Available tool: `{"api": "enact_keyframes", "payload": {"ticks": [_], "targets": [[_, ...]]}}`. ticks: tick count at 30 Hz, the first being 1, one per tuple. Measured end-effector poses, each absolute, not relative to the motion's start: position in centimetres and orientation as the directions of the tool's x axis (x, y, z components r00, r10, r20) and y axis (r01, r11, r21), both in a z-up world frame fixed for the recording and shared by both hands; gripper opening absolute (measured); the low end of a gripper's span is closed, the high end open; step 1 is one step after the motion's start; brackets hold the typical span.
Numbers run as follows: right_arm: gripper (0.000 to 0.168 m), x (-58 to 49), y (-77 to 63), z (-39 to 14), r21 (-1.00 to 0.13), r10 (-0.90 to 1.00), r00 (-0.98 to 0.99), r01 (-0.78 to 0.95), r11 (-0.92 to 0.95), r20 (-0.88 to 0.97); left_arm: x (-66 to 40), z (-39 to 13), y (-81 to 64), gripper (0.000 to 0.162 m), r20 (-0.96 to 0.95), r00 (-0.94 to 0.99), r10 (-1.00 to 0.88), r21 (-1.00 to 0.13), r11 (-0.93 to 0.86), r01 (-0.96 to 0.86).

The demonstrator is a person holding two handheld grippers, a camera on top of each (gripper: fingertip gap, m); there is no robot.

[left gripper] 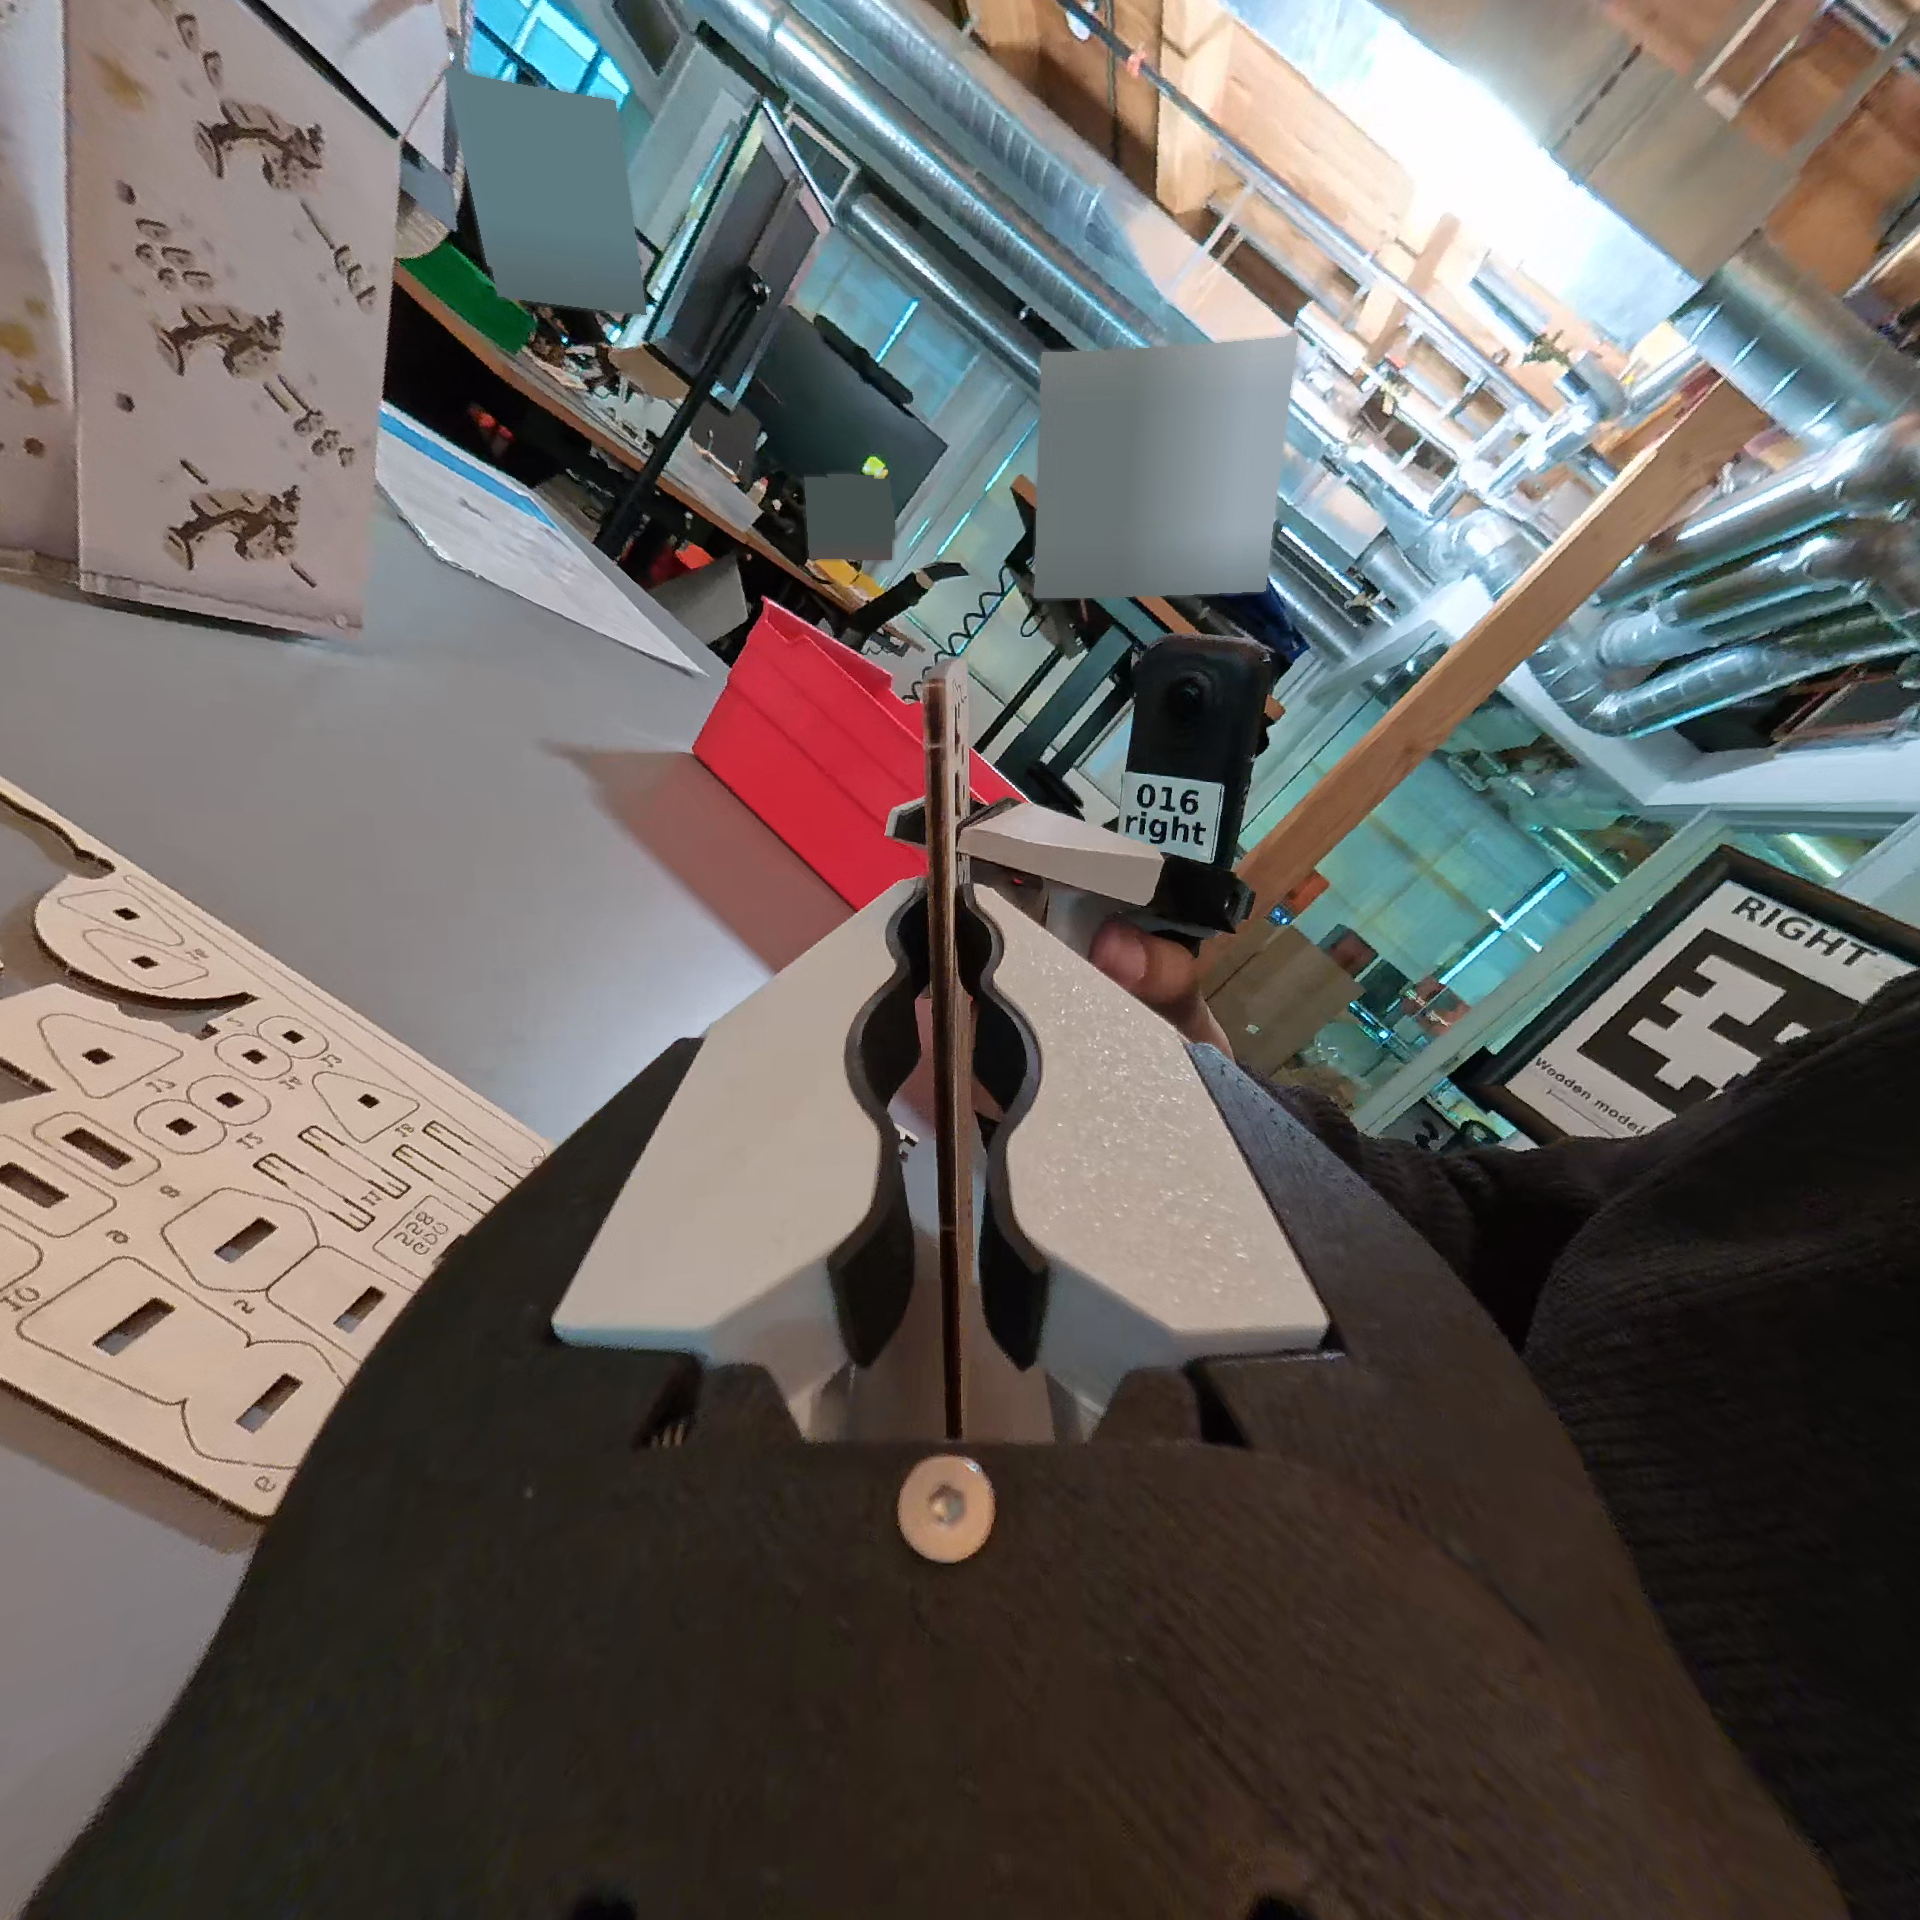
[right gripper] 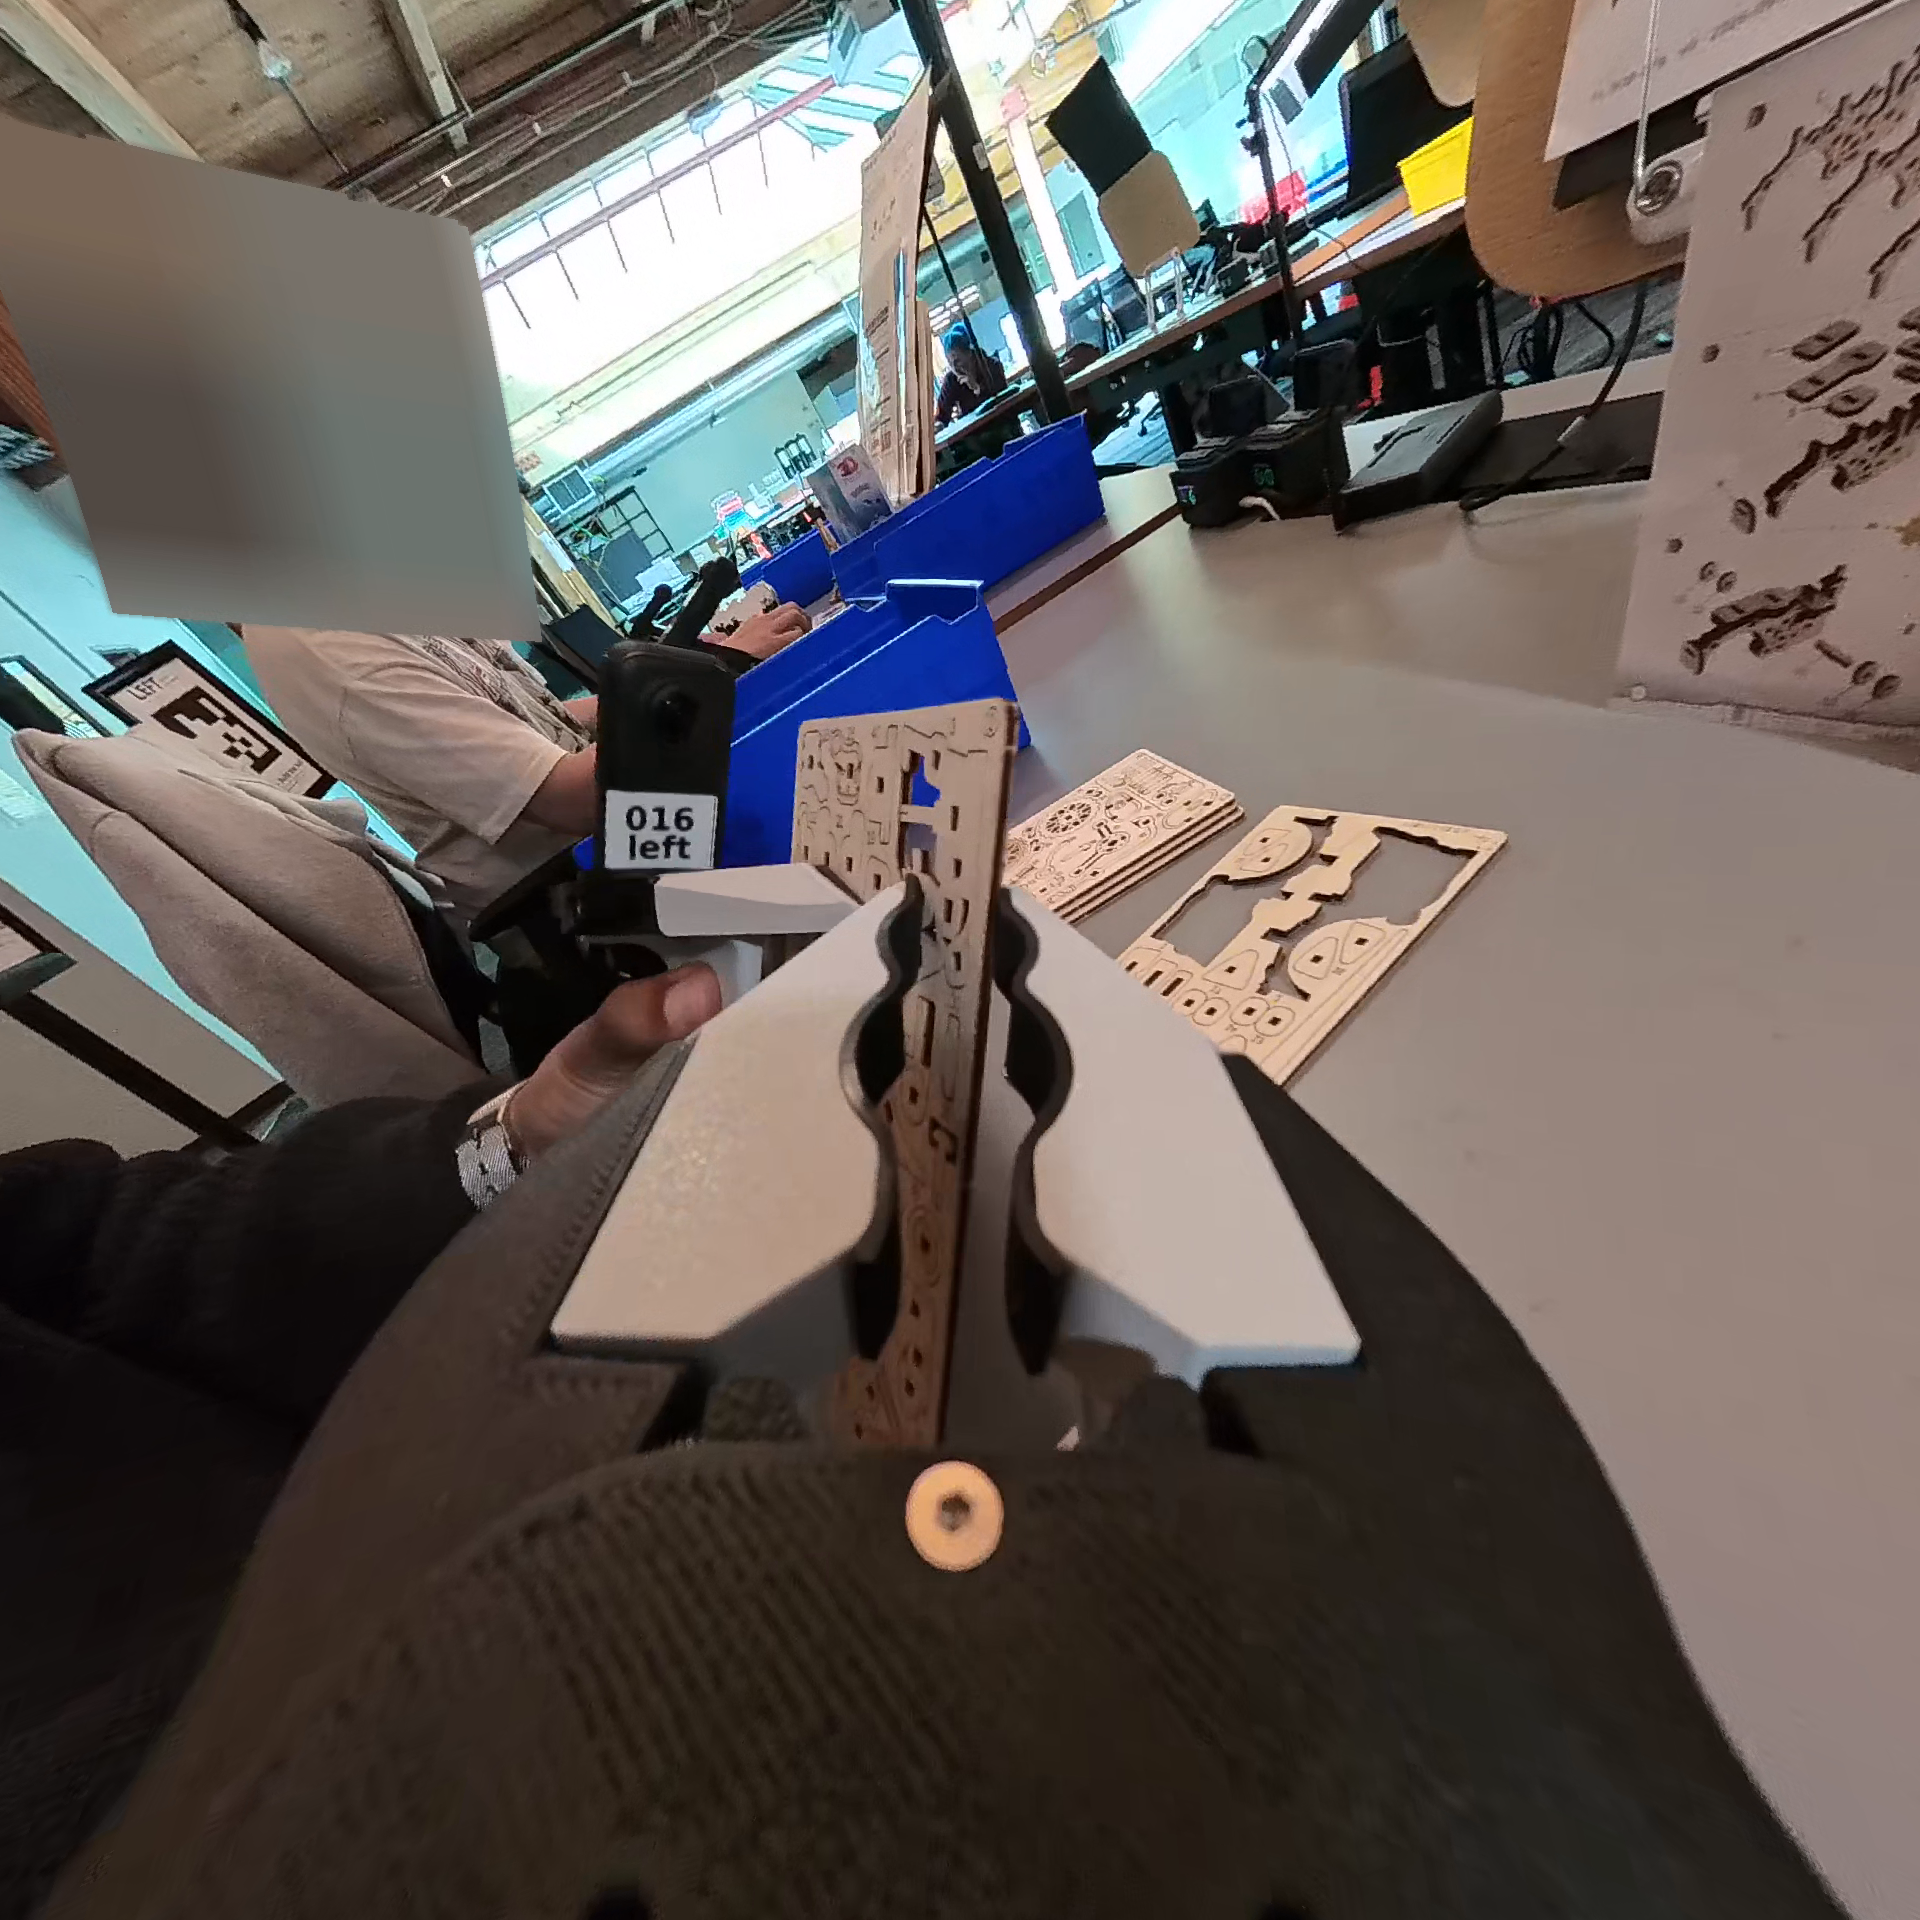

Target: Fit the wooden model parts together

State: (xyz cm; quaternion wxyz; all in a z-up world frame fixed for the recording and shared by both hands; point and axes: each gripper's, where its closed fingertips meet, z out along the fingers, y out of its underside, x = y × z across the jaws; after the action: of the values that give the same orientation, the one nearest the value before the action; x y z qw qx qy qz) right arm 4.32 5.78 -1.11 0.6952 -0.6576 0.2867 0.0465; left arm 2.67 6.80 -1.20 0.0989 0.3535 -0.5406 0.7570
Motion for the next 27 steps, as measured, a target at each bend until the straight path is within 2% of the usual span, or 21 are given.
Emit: {"api": "enact_keyframes", "payload": {"ticks": [10,14,17,23,27], "targets": [[0.014,4.6,5.7,-1.5,-0.884,-0.343,0.816,-0.452,0.121,-0.465,2.9,-1.5,6.8,0.000,0.628,-0.730,-0.267,-0.764,-0.392,-0.513],[0.015,4.7,5.7,-0.9,-0.899,-0.334,0.834,-0.404,0.172,-0.439,2.8,-1.0,6.9,0.000,0.651,-0.723,-0.231,-0.741,-0.400,-0.540],[0.022,5.0,5.4,-0.1,-0.865,-0.313,0.809,-0.434,0.253,-0.497,3.0,-1.4,7.1,0.000,0.694,-0.695,-0.191,-0.698,-0.415,-0.583],[0.008,5.0,5.1,0.2,-0.767,-0.186,0.757,-0.557,0.319,-0.627,2.3,-1.5,6.3,0.000,0.672,-0.720,-0.176,-0.725,-0.355,-0.590],[0.001,4.5,5.2,0.4,-0.746,-0.123,0.752,-0.593,0.303,-0.648,2.4,-1.6,6.6,0.001,0.737,-0.671,-0.076,-0.643,-0.382,-0.663]]}}
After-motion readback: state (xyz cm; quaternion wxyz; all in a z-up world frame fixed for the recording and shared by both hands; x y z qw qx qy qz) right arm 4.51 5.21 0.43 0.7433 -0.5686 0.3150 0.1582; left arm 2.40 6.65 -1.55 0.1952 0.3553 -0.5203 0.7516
